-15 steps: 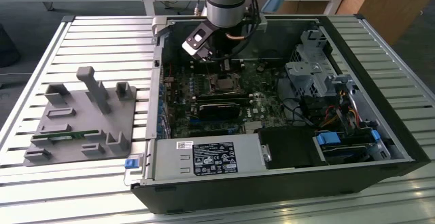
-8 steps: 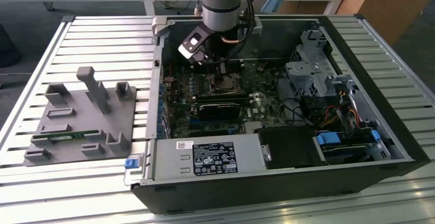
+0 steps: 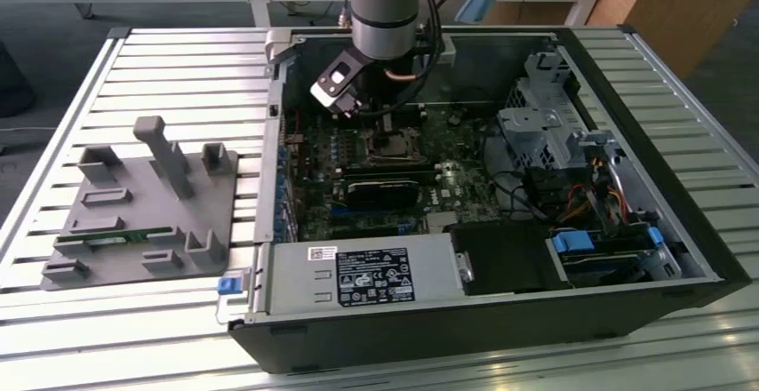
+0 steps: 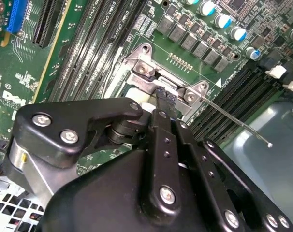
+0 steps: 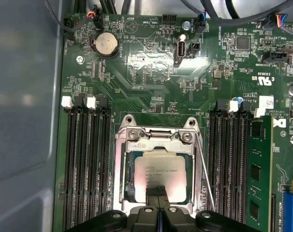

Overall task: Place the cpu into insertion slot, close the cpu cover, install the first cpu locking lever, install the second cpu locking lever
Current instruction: 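Close the cpu cover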

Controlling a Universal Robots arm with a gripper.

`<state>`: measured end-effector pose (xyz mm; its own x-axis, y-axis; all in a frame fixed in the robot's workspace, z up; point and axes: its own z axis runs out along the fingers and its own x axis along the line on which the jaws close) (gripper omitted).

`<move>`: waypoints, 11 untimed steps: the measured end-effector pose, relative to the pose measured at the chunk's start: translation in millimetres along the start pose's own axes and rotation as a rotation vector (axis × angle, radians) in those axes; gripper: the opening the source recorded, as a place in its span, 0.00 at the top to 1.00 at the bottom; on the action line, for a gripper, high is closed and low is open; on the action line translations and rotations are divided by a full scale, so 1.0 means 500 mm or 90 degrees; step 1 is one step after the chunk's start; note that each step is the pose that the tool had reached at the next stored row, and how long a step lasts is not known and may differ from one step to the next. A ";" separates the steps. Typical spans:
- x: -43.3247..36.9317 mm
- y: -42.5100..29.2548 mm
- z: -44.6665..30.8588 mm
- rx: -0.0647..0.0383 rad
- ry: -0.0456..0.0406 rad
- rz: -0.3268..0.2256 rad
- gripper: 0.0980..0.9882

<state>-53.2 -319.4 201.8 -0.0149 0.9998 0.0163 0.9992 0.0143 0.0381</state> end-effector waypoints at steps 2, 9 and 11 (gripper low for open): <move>0.000 0.000 0.001 0.000 -0.0004 0.000 0.99; 0.000 0.002 0.007 0.000 -0.0006 0.000 0.99; 0.000 0.009 0.007 0.000 -0.0006 0.000 0.99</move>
<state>-48.6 -319.3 198.3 -0.0149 0.9998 0.0153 0.9992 0.0143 0.0377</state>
